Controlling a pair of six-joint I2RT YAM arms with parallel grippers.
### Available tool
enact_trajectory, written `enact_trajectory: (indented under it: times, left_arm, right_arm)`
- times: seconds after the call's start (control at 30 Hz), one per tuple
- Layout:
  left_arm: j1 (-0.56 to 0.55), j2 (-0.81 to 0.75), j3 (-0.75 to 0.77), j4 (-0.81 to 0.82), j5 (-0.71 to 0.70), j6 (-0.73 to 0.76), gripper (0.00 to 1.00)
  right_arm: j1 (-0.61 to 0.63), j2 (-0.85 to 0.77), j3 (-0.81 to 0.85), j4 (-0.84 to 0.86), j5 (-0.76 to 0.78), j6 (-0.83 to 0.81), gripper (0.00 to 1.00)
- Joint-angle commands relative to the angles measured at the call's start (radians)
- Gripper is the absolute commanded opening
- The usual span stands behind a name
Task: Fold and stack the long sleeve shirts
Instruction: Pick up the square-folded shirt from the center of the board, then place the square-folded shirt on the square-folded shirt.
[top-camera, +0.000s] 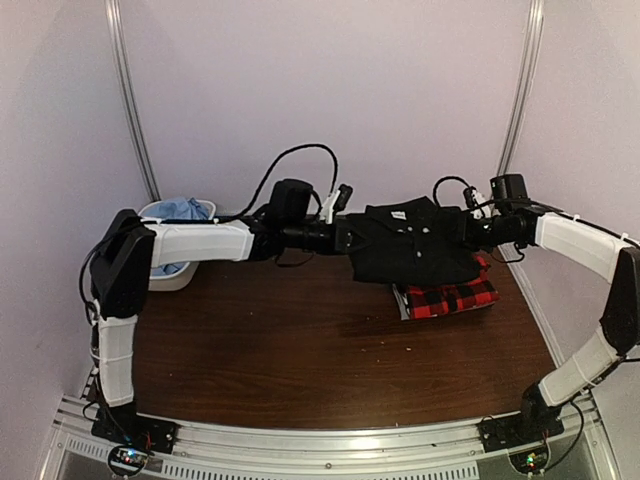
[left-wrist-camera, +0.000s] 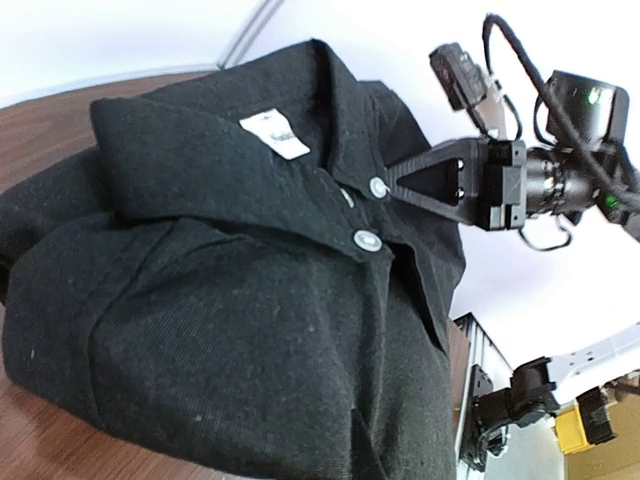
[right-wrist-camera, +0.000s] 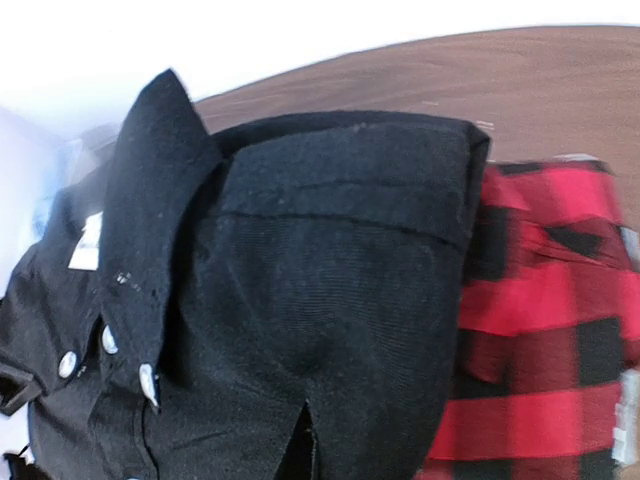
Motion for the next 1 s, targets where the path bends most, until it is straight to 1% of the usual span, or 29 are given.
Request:
enact_trajectory:
  times: [0.0, 0.13, 0.2, 0.33, 0.43, 0.53, 0.6, 0.63, 0.77, 0.87, 0.9, 0.97]
  left_arm:
    - [-0.063, 0.187, 0.240, -0.107, -0.032, 0.050, 0.00]
    - [-0.103, 0.366, 0.468, -0.131, -0.030, 0.037, 0.00]
    - [-0.112, 0.439, 0.540, -0.128, -0.027, 0.025, 0.00]
    - [-0.115, 0.554, 0.642, -0.115, -0.012, -0.006, 0.00]
    - [-0.117, 0.599, 0.654, -0.086, 0.001, -0.031, 0.00]
    - [-0.116, 0.620, 0.649, -0.077, -0.003, -0.031, 0.00]
    - [-0.117, 0.625, 0.637, -0.072, -0.005, -0.025, 0.01]
    - [-0.116, 0.625, 0.628, -0.063, 0.000, -0.024, 0.05]
    - [-0.114, 0.598, 0.590, -0.039, 0.010, -0.006, 0.34]
    - [-0.106, 0.520, 0.513, -0.005, -0.011, 0.009, 0.62]
    - [-0.103, 0.491, 0.489, -0.003, -0.021, 0.019, 0.69]
    - [-0.095, 0.436, 0.445, -0.010, -0.035, 0.046, 0.78]
  right_arm:
    - [-0.098, 0.011, 0.041, -0.132, 0.214, -0.120, 0.00]
    - [-0.163, 0.029, 0.048, -0.135, 0.296, -0.151, 0.00]
    - [-0.189, 0.039, 0.045, -0.125, 0.326, -0.163, 0.00]
    - [-0.220, 0.072, 0.030, -0.099, 0.351, -0.180, 0.00]
    - [-0.230, 0.110, 0.023, -0.094, 0.385, -0.182, 0.00]
    - [-0.232, 0.144, 0.015, -0.077, 0.380, -0.172, 0.08]
    - [-0.233, 0.160, 0.005, -0.059, 0.382, -0.164, 0.18]
    - [-0.234, 0.169, 0.005, -0.056, 0.388, -0.163, 0.24]
    - [-0.235, 0.162, 0.031, -0.078, 0.433, -0.153, 0.42]
    - [-0.237, 0.121, 0.049, -0.092, 0.484, -0.148, 0.61]
    - [-0.237, 0.097, 0.052, -0.096, 0.495, -0.147, 0.67]
    - [-0.237, 0.065, 0.062, -0.108, 0.488, -0.147, 0.78]
